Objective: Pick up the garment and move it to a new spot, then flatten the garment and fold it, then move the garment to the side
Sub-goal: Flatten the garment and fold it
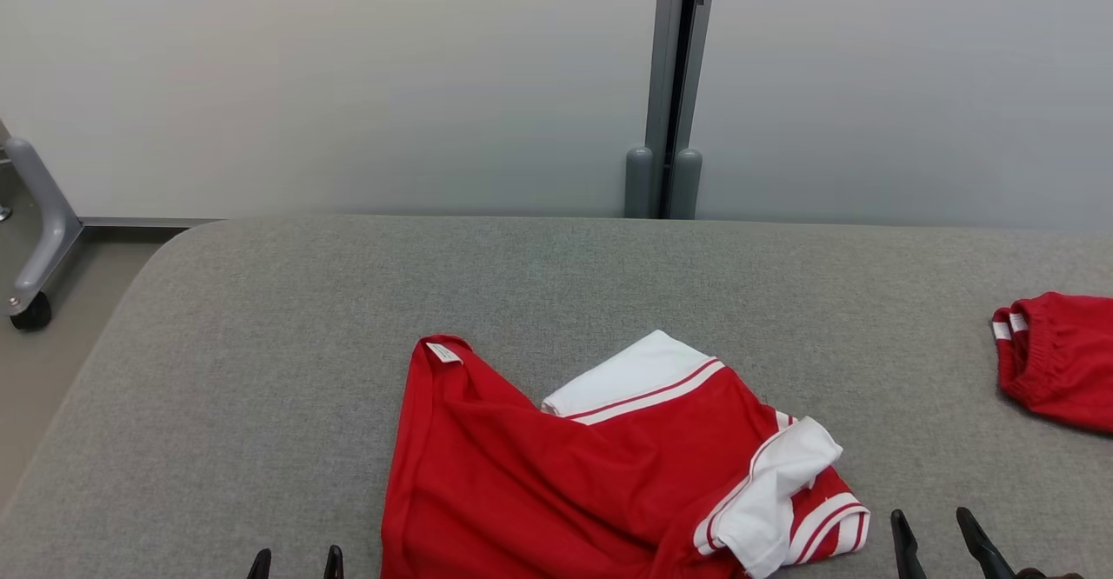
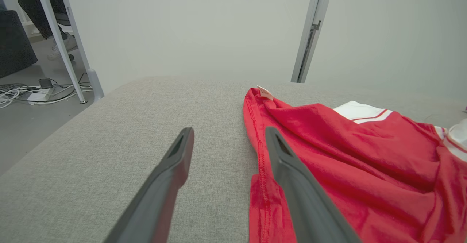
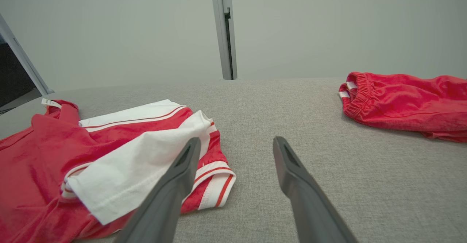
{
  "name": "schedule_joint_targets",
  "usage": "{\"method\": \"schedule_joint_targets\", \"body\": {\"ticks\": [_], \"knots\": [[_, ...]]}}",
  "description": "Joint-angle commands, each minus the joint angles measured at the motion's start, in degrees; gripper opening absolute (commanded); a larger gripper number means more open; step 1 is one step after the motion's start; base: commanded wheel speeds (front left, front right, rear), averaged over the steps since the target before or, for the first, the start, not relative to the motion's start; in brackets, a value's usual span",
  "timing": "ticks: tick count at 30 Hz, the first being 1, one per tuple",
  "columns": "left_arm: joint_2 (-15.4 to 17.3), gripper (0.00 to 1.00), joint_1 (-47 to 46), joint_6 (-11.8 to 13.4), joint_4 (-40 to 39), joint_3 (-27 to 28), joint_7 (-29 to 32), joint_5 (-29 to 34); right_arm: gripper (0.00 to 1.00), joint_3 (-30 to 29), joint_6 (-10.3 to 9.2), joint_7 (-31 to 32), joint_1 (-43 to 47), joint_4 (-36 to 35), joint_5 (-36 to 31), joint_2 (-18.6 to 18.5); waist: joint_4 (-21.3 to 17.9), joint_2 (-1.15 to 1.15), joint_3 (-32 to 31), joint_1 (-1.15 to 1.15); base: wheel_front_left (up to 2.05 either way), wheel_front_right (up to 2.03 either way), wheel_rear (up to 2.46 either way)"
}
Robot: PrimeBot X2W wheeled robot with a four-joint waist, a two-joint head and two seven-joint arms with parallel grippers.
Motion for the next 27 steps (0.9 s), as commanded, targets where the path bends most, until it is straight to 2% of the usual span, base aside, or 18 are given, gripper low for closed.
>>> {"method": "schedule_joint_targets", "body": {"ticks": [1,5,9,15,22,27], "knots": [[0.1,1.00,-0.1,-0.4,0.0,0.4,-0.2,0.4,1.00,-0.1,-0.02,0.0,-0.3,0.1,-0.1,-0.2,0.0,0.00,0.0,0.00,0.00,0.00,0.00],[0.0,1.00,0.3,-1.3,0.4,0.2,-0.2,0.3,1.00,0.9,-0.02,0.0,-1.0,-0.1,-0.3,-0.2,-0.2,0.00,0.1,0.00,0.00,0.00,0.00],[0.5,1.00,2.5,-3.8,4.4,-1.5,0.1,-0.5,1.00,4.1,-0.02,0.0,-3.3,0.1,1.0,-1.3,-0.5,0.00,0.1,0.00,0.00,0.00,0.00],[3.9,1.00,4.2,-6.8,3.1,-5.4,9.6,-2.7,1.00,12.1,-0.02,3.9,-9.0,4.3,6.1,-5.7,-0.2,0.00,0.5,0.00,0.00,0.00,0.00],[6.6,1.00,5.2,-7.5,-1.3,-8.0,19.7,-5.8,1.00,18.2,-0.02,12.7,-14.9,7.7,11.3,-9.2,0.7,0.00,2.1,0.00,0.00,0.00,0.00],[6.9,1.00,5.8,-7.4,-2.7,-8.7,22.3,-6.9,1.00,18.5,-0.02,15.3,-16.1,8.3,13.7,-10.4,1.4,0.00,3.0,0.00,0.00,0.00,0.00]]}}
